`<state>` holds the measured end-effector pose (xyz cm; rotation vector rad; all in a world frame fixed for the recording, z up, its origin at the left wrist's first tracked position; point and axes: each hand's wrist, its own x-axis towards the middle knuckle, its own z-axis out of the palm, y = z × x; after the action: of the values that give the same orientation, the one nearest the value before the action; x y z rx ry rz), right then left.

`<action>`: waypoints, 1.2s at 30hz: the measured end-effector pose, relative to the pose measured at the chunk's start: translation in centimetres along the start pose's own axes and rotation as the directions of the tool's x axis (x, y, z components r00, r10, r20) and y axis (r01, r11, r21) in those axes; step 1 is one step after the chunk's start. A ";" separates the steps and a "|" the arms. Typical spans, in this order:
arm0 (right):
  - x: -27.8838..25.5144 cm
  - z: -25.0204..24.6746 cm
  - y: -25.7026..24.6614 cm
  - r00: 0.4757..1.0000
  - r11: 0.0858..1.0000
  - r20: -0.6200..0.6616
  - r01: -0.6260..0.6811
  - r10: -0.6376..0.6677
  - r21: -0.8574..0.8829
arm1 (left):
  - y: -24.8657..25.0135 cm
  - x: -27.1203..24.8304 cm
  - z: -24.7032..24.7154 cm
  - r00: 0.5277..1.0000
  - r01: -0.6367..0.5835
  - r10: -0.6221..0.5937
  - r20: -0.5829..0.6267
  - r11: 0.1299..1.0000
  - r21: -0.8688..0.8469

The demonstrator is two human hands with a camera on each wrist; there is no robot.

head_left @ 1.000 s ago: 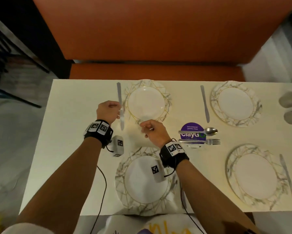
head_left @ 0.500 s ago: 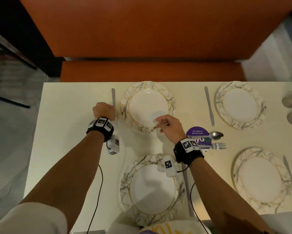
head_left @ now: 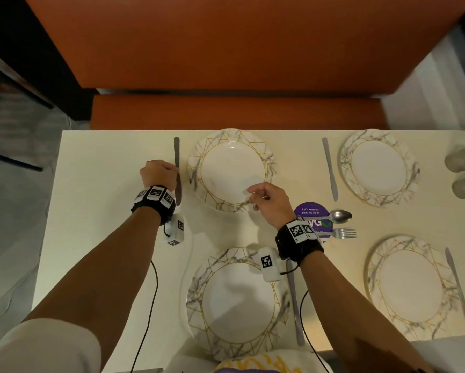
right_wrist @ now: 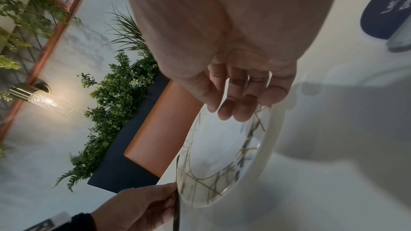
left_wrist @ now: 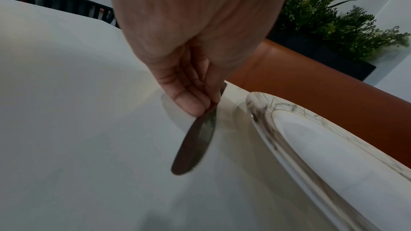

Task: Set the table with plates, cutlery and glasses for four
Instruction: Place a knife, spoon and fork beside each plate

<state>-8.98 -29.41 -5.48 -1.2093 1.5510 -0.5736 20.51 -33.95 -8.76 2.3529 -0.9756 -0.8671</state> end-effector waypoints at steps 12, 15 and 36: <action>-1.0 -1.0 1.0 1.000 1.000 -0.027 0.008 -0.009 -0.025 | 0.0 -4.4 -0.3 0.989 -0.115 0.104 -0.109 0.989 -0.098; -1.8 -1.5 1.3 0.999 1.000 -0.047 0.004 -0.005 -0.007 | 0.4 -6.6 0.7 0.979 -0.198 0.185 -0.086 0.964 -0.176; -3.0 -20.3 10.4 0.951 0.778 -0.307 -0.229 0.049 -0.584 | 10.7 -24.4 19.2 0.772 -0.531 0.517 0.370 0.845 -0.073</action>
<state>-31.89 -27.17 -5.87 -1.5185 2.1528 -0.1208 -11.27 -25.85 -6.58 1.7962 -1.7138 -1.0815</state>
